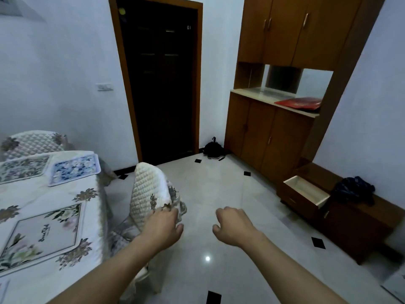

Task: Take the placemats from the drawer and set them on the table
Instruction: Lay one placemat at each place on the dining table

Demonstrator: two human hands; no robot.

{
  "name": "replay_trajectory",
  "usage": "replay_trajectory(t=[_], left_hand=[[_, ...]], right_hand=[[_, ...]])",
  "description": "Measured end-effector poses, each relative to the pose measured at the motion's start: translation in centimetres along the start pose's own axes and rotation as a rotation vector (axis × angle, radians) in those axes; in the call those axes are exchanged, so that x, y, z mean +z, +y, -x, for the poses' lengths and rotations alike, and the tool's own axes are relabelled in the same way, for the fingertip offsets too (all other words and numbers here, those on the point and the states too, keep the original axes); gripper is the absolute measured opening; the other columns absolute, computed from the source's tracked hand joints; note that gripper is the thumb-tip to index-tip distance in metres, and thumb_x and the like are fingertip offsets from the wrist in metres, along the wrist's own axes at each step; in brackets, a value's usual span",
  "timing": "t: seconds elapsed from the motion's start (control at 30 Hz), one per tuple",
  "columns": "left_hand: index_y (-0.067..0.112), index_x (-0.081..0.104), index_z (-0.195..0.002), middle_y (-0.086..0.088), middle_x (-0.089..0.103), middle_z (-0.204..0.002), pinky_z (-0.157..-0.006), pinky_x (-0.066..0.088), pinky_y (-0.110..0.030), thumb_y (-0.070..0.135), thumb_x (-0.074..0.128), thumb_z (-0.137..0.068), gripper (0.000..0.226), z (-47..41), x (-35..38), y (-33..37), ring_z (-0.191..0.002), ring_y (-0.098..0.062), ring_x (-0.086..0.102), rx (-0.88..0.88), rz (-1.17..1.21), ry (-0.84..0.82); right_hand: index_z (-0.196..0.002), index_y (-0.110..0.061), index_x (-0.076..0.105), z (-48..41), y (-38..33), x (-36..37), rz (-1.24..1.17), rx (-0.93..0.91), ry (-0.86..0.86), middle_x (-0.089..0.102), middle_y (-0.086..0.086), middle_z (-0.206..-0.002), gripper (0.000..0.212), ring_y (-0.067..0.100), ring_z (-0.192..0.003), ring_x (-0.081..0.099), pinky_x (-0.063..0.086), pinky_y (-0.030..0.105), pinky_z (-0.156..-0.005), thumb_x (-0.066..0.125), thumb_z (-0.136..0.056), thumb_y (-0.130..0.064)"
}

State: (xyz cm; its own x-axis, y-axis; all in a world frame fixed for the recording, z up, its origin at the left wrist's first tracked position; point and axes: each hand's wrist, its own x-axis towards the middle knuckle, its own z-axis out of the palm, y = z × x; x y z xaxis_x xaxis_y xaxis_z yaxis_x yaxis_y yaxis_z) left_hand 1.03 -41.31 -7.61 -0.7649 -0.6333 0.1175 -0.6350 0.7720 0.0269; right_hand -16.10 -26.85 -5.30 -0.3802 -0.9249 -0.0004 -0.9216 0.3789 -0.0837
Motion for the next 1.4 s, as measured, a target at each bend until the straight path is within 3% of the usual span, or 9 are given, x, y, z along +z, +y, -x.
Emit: replay_trajectory(t=[0.23, 0.53, 0.73, 1.0, 1.2, 1.4], left_hand=[[0.022, 0.055, -0.104, -0.003, 0.063, -0.109, -0.088, 0.041, -0.040, 0.043, 0.044, -0.086, 0.030, -13.2, 2.2, 1.8, -0.103, -0.027, 0.055, -0.110, -0.036, -0.012], [0.023, 0.053, -0.096, -0.001, 0.063, -0.099, -0.081, 0.039, -0.039, 0.044, 0.041, -0.086, 0.026, -26.8, 2.4, 0.3, -0.095, -0.025, 0.055, -0.361, -0.058, 0.025], [0.021, 0.053, -0.107, -0.002, 0.063, -0.108, -0.088, 0.040, -0.042, 0.047, 0.044, -0.088, 0.034, -33.5, 3.1, -5.7, -0.104, -0.026, 0.054, -0.532, -0.095, -0.017], [0.021, 0.053, -0.099, -0.004, 0.066, -0.107, -0.083, 0.039, -0.038, 0.048, 0.045, -0.086, 0.031, -44.5, 4.6, -17.7, -0.105, -0.027, 0.057, -0.685, -0.161, 0.005], [0.024, 0.053, -0.116, -0.004, 0.065, -0.116, -0.092, 0.039, -0.039, 0.046, 0.043, -0.083, 0.041, -51.1, 4.7, -24.7, -0.112, -0.026, 0.056, -0.767, -0.173, -0.039], [0.021, 0.055, -0.109, -0.004, 0.064, -0.113, -0.092, 0.038, -0.039, 0.042, 0.044, -0.087, 0.033, -57.0, 5.9, -30.7, -0.107, -0.026, 0.056, -0.916, -0.184, -0.077]], right_hand=[[-0.087, -0.016, 0.045, -13.5, 8.8, 0.0, -0.040, -0.101, -0.006, 0.047, 0.003, -0.087, 0.024, 0.030, -0.086, 0.055, 0.041, 0.038, -0.081, 0.047, -0.089, -0.039], [-0.085, -0.017, 0.043, -32.1, 15.0, -3.3, -0.071, -0.366, -0.018, 0.048, 0.002, -0.085, 0.021, 0.024, -0.074, 0.042, 0.032, 0.035, -0.073, 0.049, -0.090, -0.037], [-0.085, -0.017, 0.046, -44.4, 12.9, -2.7, -0.042, -0.527, -0.004, 0.048, 0.003, -0.083, 0.022, 0.025, -0.073, 0.043, 0.032, 0.034, -0.069, 0.050, -0.089, -0.038], [-0.088, -0.016, 0.050, -61.8, 7.5, -2.8, -0.041, -0.657, -0.030, 0.057, 0.005, -0.090, 0.021, 0.025, -0.078, 0.052, 0.037, 0.035, -0.070, 0.049, -0.088, -0.037], [-0.091, -0.016, 0.052, -73.9, 4.3, -1.9, -0.058, -0.734, -0.051, 0.058, 0.005, -0.093, 0.023, 0.025, -0.081, 0.053, 0.036, 0.034, -0.069, 0.048, -0.088, -0.038], [-0.090, -0.015, 0.053, -86.2, -0.3, 0.4, -0.060, -0.905, -0.093, 0.061, 0.007, -0.094, 0.023, 0.026, -0.084, 0.057, 0.045, 0.036, -0.074, 0.048, -0.087, -0.037]])
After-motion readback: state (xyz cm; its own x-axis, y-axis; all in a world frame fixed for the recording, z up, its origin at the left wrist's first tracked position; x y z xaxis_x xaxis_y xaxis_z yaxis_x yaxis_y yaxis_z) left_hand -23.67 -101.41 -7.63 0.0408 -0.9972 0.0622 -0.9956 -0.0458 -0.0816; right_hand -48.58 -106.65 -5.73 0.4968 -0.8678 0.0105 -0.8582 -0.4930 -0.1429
